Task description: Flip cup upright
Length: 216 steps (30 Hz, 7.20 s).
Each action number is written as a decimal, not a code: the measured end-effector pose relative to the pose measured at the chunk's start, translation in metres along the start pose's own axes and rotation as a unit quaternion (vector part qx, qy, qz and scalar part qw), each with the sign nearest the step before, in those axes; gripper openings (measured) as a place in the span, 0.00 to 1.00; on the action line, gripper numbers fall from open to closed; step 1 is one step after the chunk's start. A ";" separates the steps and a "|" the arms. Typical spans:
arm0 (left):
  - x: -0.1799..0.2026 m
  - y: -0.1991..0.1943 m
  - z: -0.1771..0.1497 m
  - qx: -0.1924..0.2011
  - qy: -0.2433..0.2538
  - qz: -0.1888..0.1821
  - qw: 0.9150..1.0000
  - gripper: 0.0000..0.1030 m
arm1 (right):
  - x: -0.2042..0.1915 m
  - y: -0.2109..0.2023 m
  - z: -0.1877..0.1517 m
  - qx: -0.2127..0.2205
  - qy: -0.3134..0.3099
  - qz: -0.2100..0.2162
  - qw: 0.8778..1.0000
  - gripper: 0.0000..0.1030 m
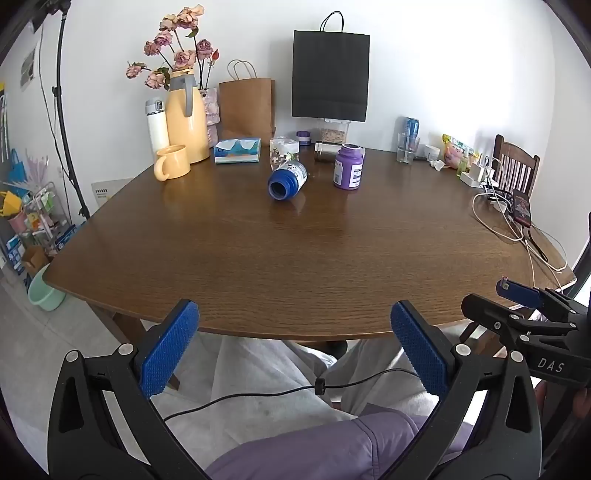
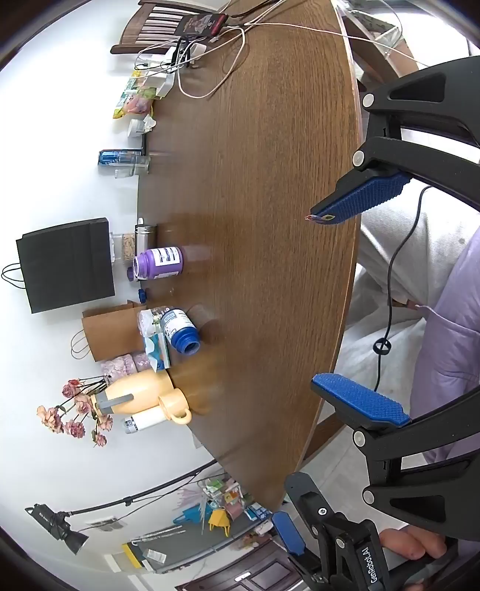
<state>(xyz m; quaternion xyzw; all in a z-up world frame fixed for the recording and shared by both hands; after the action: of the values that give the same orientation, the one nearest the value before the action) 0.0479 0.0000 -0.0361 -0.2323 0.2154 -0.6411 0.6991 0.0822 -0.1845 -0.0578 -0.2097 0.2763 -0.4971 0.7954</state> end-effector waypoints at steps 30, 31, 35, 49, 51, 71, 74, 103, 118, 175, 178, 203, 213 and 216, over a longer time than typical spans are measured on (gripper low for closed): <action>0.000 0.000 0.000 -0.004 0.001 0.001 1.000 1.00 | -0.001 0.001 0.000 -0.003 0.001 0.000 1.000 0.84; 0.000 0.000 0.000 -0.004 0.001 0.001 1.000 1.00 | -0.001 0.001 0.000 -0.003 0.001 0.000 1.000 0.84; 0.000 0.000 0.000 -0.005 0.002 0.001 1.000 1.00 | -0.001 0.001 0.000 -0.003 0.001 -0.001 1.000 0.84; 0.000 -0.002 -0.001 -0.008 0.002 0.003 1.000 1.00 | -0.002 0.002 0.001 -0.004 0.001 -0.001 1.000 0.84; -0.001 0.000 -0.004 -0.008 0.001 0.003 1.000 1.00 | -0.002 0.002 0.001 -0.003 0.001 -0.001 1.000 0.84; -0.001 0.011 -0.014 -0.017 0.002 0.003 1.000 1.00 | -0.004 0.003 0.002 -0.005 0.000 -0.003 1.000 0.84; -0.001 0.011 -0.013 -0.018 0.002 0.002 1.000 1.00 | -0.004 0.002 0.004 -0.005 0.000 -0.003 1.000 0.84; -0.007 0.102 0.067 0.013 0.018 -0.015 1.000 1.00 | 0.006 0.083 0.100 -0.030 -0.019 0.063 0.997 0.84; -0.008 0.278 0.165 -0.035 0.061 -0.049 0.996 1.00 | 0.006 0.244 0.229 -0.094 -0.016 0.097 0.991 0.82; -0.127 0.375 0.179 -0.199 -0.082 -0.069 0.974 0.47 | -0.087 0.345 0.215 -0.180 -0.271 0.212 0.921 0.75; -0.145 0.376 0.173 -0.200 -0.119 -0.050 0.971 0.47 | -0.097 0.345 0.211 -0.174 -0.261 0.232 0.921 0.75; -0.140 0.303 0.149 -0.166 -0.045 -0.086 0.981 0.86 | -0.098 0.355 0.225 -0.160 -0.225 0.207 0.938 0.76; -0.135 0.331 0.158 -0.171 -0.080 -0.081 0.979 0.58 | -0.095 0.364 0.268 -0.197 -0.187 0.243 0.931 0.76; -0.131 0.317 0.192 -0.086 -0.062 -0.054 0.993 0.58 | -0.102 0.366 0.285 -0.202 -0.184 0.260 0.926 0.76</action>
<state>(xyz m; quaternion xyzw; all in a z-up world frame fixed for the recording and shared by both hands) 0.4042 0.1626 -0.0725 -0.3425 0.2134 -0.6411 0.6528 0.4779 0.0777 -0.0399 -0.3740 0.2646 -0.1594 0.8745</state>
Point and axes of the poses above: each gripper's, at about its wrist camera, not at the fingertips, and y roughly the way its jaws point, x to its right, z to its top, the point moved 6 cm from there along y, roughly the way its jaws point, and after that the axes turned 4 degrees about z, right-handed, at the moved point
